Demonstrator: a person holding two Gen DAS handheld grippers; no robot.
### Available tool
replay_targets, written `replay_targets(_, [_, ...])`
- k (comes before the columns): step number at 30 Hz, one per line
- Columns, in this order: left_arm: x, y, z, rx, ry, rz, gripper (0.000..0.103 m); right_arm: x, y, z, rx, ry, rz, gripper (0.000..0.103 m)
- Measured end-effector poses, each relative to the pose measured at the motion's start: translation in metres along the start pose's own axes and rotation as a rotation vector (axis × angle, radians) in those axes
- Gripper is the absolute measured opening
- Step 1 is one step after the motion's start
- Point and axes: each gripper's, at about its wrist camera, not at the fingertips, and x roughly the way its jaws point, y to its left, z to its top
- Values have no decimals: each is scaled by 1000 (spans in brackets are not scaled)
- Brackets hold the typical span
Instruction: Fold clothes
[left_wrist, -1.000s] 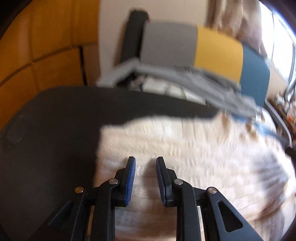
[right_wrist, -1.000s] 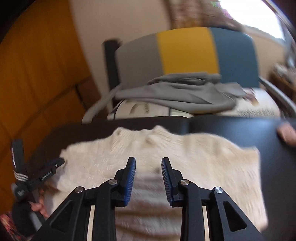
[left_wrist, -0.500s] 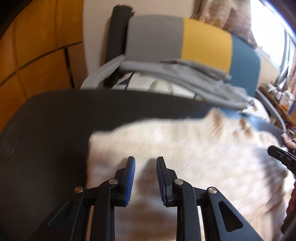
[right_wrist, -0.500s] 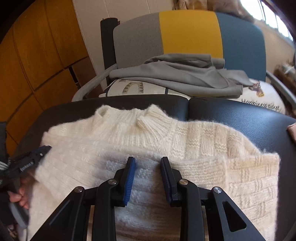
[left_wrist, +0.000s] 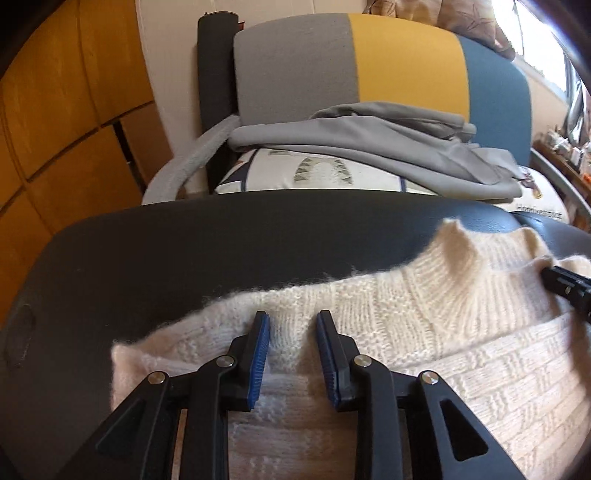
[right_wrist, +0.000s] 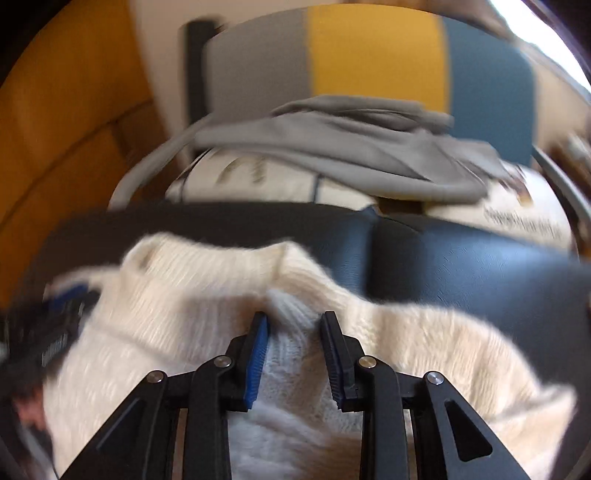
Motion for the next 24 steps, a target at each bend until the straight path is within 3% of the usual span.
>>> replay_targets(3, [-7, 5, -4, -16, -3, -2, 28, 1, 0, 1, 21, -13, -22, 30])
replay_targets(8, [-31, 24, -18, -83, -10, -50, 28, -10, -11, 10, 35, 54, 68, 35])
replay_targets(12, [-50, 39, -29, -137, -16, -89, 27, -80, -15, -4, 21, -73, 127, 36])
replay_targets(15, [-57, 40, -54, -119, 21, -75, 28, -105, -1, -35, -116, -64, 84, 37])
replay_targets(17, [-62, 41, -62, -121, -4, -66, 28, -98, 6, -58, -197, -13, 7, 40])
replay_targets(18, [-63, 43, -60, -122, 12, -74, 28, -86, 3, -70, -200, 33, -31, 40])
replay_targets(24, [-112, 50, -80, -119, -24, -106, 28, -114, -13, -66, -95, -15, 0, 42])
